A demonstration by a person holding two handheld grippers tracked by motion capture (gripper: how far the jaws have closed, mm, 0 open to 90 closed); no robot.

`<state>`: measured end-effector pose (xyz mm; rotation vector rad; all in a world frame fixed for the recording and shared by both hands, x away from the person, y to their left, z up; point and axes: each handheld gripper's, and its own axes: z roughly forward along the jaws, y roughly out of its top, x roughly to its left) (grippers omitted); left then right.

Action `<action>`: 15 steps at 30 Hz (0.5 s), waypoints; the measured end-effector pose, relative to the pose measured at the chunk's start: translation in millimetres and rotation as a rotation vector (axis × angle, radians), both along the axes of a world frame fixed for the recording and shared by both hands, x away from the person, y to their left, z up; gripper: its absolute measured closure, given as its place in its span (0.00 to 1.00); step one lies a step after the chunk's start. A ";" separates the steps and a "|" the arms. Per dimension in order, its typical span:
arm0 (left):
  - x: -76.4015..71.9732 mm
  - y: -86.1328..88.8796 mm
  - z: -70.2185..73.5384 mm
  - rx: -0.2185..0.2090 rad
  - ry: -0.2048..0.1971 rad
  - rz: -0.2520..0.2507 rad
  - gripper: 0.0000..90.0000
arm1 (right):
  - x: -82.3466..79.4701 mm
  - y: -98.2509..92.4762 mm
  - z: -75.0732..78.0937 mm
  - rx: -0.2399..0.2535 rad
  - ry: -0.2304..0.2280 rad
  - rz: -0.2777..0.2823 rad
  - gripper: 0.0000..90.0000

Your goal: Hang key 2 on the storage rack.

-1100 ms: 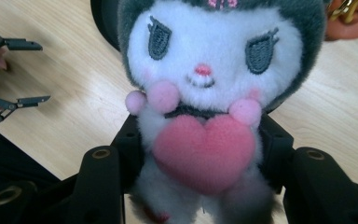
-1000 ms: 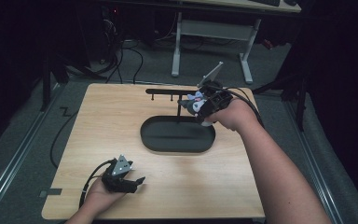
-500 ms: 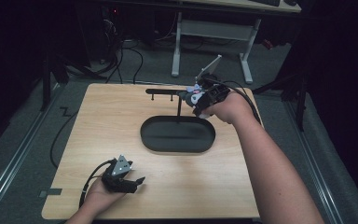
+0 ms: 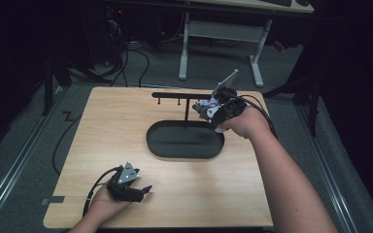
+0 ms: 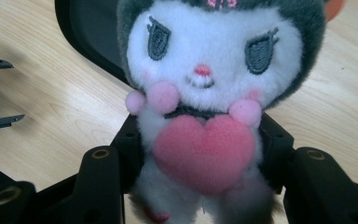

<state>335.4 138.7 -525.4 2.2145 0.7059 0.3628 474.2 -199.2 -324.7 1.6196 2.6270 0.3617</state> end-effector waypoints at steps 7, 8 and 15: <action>-1.0 0.8 -0.7 0.004 0.005 0.002 0.26 | -0.8 1.2 -18.5 0.006 0.032 0.009 0.54; -1.0 0.9 -0.8 0.003 0.006 0.002 0.26 | -0.4 1.3 -21.9 0.005 0.035 0.012 0.54; -1.5 1.3 -1.0 0.006 0.007 0.001 0.26 | 4.3 6.6 -44.0 0.026 0.050 0.009 0.54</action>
